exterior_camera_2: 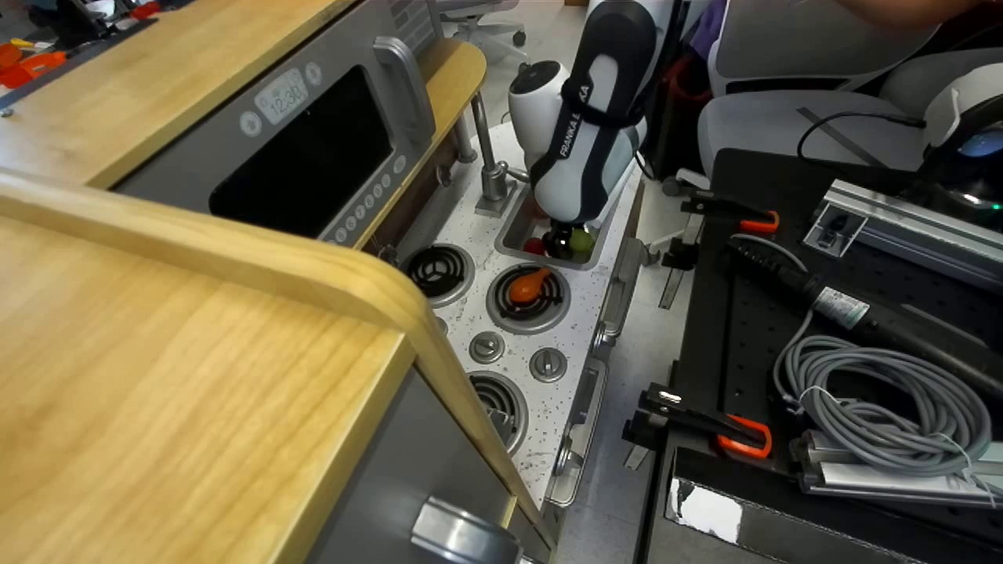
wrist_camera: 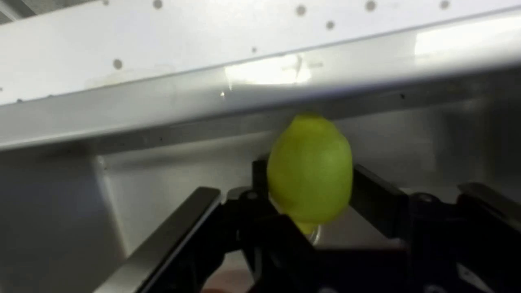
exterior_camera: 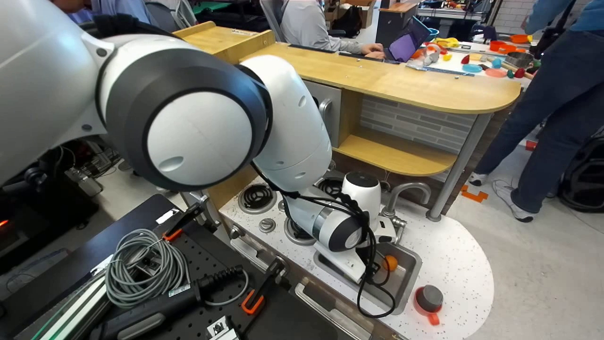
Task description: Take the lemon out of the sink and put it on the counter
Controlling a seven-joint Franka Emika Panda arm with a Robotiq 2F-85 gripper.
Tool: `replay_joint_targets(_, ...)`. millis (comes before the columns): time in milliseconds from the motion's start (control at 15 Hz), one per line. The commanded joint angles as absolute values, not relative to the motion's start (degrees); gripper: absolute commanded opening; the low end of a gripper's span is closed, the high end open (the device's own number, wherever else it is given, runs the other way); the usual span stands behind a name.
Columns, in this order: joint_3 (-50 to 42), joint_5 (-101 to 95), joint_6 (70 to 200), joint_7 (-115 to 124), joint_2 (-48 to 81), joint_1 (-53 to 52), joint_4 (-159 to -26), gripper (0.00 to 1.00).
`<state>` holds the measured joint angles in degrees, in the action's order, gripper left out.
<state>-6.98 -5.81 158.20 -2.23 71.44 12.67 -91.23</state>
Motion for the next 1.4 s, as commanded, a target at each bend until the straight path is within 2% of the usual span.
replay_joint_targets(0,-6.66,-3.44,158.27,-2.96,68.23,14.40,-94.46,0.21)
replay_joint_targets(67,-6.64,-3.01,158.68,-2.99,67.22,14.86,-95.51,0.18)
replay_joint_targets(667,-8.63,-2.50,161.11,-2.22,49.64,15.01,-108.07,0.18)
replay_joint_targets(933,-10.96,-2.60,159.16,-0.27,45.82,14.41,-106.86,0.18)
replay_joint_targets(1333,-16.41,-3.31,156.54,3.95,48.85,13.94,-100.87,0.18)
